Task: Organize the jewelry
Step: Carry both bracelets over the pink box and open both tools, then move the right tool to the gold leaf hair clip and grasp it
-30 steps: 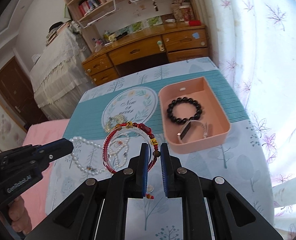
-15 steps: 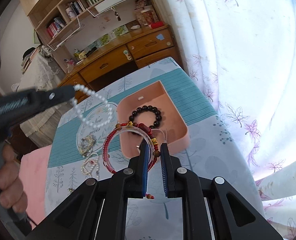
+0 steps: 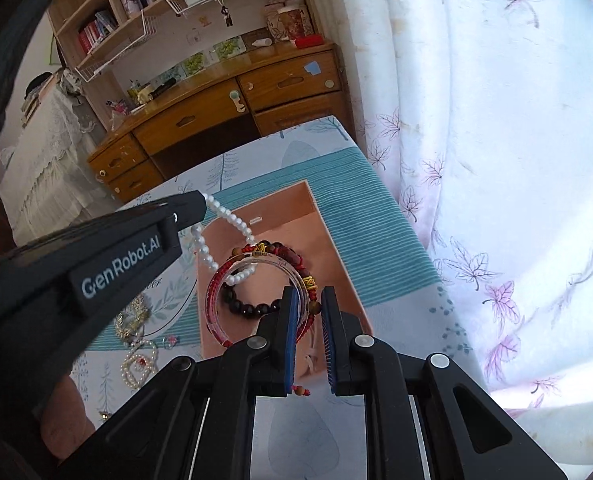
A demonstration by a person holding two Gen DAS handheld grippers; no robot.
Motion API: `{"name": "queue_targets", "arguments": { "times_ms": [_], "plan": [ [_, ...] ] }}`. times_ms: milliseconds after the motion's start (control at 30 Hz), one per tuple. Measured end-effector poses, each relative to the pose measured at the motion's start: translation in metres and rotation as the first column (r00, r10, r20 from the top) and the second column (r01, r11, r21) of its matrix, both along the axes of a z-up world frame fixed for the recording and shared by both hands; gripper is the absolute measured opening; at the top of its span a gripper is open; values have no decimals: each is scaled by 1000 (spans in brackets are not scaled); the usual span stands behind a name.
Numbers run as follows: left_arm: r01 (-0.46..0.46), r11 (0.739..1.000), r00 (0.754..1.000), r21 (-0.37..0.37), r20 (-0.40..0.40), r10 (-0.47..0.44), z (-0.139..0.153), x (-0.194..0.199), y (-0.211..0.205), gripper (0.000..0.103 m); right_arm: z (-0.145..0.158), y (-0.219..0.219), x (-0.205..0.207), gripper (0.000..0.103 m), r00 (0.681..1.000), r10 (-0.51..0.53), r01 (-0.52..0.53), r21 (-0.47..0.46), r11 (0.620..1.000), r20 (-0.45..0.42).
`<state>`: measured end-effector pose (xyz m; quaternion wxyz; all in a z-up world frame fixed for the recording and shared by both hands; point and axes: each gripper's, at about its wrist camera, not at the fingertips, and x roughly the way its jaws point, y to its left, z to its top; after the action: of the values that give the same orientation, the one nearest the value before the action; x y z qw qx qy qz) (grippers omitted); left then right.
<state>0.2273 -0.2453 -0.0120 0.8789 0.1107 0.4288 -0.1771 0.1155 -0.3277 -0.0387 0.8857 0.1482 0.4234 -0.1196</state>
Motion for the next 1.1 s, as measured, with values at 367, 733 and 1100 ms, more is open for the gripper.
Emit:
{"name": "queue_targets", "arguments": {
  "times_ms": [367, 733, 1100],
  "plan": [
    [-77, 997, 996, -14, 50, 78, 12, -5, 46, 66, -20, -8, 33, 12, 998, -55, 56, 52, 997, -26],
    [-138, 988, 990, -75, -13, 137, 6, -48, 110, 66, -27, -9, 60, 32, 995, -70, 75, 86, 993, -69],
    [-230, 968, 973, -105, -59, 225, 3, -85, 168, 66, -15, 55, 22, 33, 998, 24, -21, 52, 998, -54]
  ]
}}
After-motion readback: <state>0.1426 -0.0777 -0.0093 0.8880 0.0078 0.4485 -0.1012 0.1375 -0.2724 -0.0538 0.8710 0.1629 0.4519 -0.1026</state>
